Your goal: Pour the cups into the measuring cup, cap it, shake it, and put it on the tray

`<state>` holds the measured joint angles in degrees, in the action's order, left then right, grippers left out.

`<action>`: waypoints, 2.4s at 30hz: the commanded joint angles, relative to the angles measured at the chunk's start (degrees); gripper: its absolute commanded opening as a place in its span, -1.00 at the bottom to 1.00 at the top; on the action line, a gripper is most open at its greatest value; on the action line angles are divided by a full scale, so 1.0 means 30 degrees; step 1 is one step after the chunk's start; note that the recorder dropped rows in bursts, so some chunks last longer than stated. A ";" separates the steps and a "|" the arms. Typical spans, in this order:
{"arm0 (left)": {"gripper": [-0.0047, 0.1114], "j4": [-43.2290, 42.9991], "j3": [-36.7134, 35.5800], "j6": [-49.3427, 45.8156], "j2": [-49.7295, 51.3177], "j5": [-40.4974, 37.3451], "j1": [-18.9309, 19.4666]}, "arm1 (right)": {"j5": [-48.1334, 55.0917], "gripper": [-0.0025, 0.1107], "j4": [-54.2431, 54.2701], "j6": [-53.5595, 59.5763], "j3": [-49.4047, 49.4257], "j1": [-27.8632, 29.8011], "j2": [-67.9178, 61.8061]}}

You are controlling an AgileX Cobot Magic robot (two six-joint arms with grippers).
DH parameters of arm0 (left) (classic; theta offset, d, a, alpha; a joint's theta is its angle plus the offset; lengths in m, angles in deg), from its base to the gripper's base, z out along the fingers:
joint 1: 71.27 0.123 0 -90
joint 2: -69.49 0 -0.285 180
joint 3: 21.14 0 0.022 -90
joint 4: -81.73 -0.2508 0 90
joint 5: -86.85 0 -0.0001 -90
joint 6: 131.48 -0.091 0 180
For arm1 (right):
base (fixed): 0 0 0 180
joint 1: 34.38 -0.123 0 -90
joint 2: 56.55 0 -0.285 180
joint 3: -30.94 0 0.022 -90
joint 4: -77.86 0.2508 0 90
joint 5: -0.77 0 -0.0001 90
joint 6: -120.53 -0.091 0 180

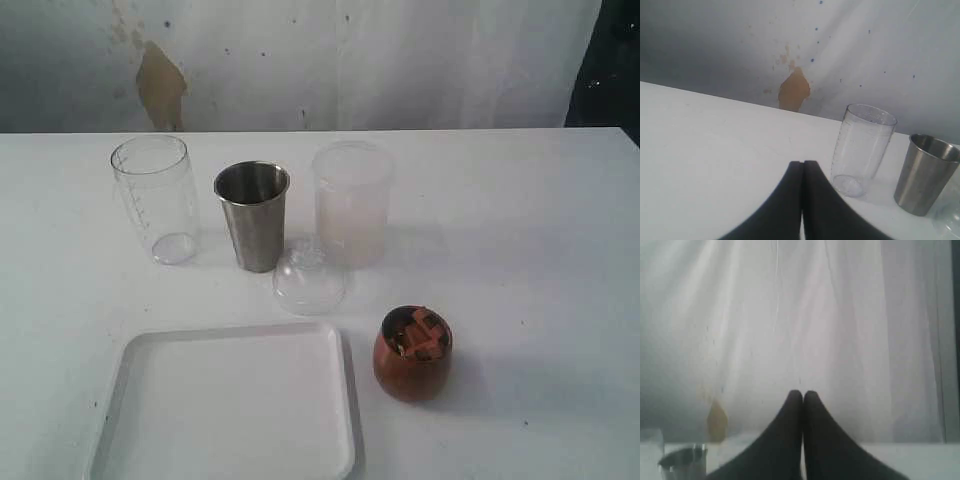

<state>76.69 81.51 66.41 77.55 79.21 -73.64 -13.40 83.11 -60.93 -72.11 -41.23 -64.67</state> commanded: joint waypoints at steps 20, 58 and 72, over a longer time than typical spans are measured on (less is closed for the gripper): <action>-0.92 -0.0058 0.0043 0.0007 -0.0093 0.0173 -0.0016 | -0.7719 -0.96 -0.1749 -0.4876 -0.4571 0.0016 -0.8952; -0.92 -0.0058 0.0043 0.0007 -0.0093 0.0173 -0.0016 | -1.5693 0.76 -1.4083 -0.3814 -0.3194 -0.0024 -3.0141; -0.92 -0.0058 0.0043 0.0007 -0.0093 0.0173 -0.0016 | -1.8230 0.76 -1.2367 -0.2160 -0.3321 -0.0024 -3.3478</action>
<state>76.69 81.51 66.41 77.55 79.21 -73.64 -66.34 46.53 -68.04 -82.18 -41.23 -164.05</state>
